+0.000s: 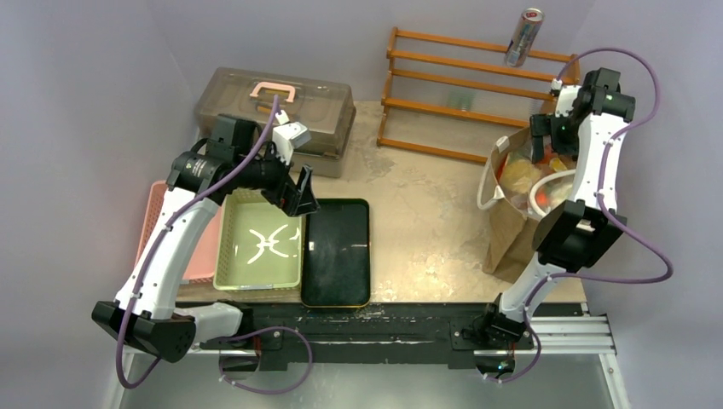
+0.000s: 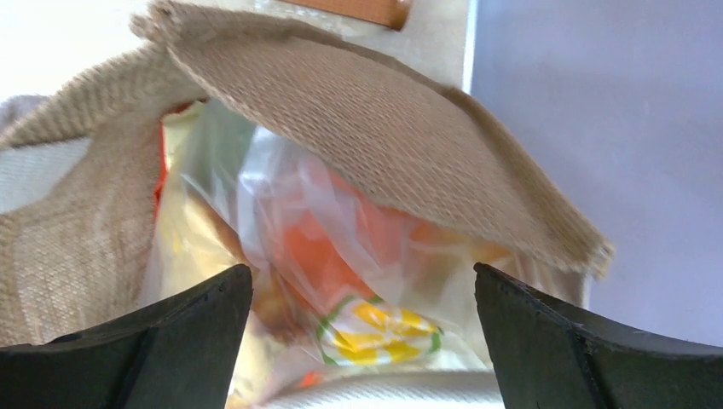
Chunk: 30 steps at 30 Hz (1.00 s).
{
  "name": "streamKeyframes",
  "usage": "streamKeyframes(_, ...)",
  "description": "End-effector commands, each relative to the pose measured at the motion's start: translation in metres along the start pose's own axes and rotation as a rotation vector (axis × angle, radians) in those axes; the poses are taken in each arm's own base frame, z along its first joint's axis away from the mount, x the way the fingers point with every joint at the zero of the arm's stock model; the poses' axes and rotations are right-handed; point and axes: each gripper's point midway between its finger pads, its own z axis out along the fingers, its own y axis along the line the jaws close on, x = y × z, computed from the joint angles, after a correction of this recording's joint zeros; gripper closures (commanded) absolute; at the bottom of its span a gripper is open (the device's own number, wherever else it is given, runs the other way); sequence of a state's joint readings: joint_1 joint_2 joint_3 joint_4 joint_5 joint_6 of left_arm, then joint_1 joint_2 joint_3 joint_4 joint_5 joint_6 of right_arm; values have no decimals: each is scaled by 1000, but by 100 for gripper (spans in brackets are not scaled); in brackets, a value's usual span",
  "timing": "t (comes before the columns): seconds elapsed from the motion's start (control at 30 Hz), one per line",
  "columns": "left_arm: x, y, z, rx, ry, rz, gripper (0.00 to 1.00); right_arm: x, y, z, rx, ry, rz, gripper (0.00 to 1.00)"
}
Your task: Untie the knot of the grocery bags and take out the mixed food
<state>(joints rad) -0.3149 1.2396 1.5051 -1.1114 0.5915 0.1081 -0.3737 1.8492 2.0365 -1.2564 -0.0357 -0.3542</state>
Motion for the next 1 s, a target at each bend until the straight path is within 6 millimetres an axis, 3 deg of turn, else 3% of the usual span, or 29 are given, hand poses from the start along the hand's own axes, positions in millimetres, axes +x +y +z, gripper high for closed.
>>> streamKeyframes(0.0, -5, -5, -3, 11, -44, 35, 0, 0, -24, -45, 141, -44, -26, 1)
streamKeyframes(0.1, -2, -5, 0, 18, -36, 24, 0, 11, -31, -46, 156, -5, -27, 1)
streamKeyframes(0.17, -1, -5, 1, 20, -38, 24, 0, 20, -27, -36, 128, 35, -23, 1)
streamKeyframes(0.33, -3, -3, 1, 14, -40, 29, 0, 48, 19, 6, -131, 151, 14, 1)
streamKeyframes(0.5, -1, -3, 2, 19, -30, 23, 0, 41, 51, 18, -328, 144, 40, 5)
streamKeyframes(0.57, -1, -4, 3, 23, -29, 17, 0, 36, 56, 17, -367, 125, 32, 23)
streamKeyframes(0.6, -1, -4, 3, 24, -29, 16, 0, 33, 56, 15, -368, 119, 30, 45)
streamKeyframes(0.67, -3, -4, 3, 22, -33, 16, 0, 28, 54, 6, -359, 94, 11, 68)
streamKeyframes(0.73, -3, -3, 3, 24, -32, 14, 0, 21, 49, -7, -325, 48, -4, 100)
streamKeyframes(0.97, -6, -5, 4, 38, -34, 11, 0, -20, 37, -86, -235, -240, -46, 100)
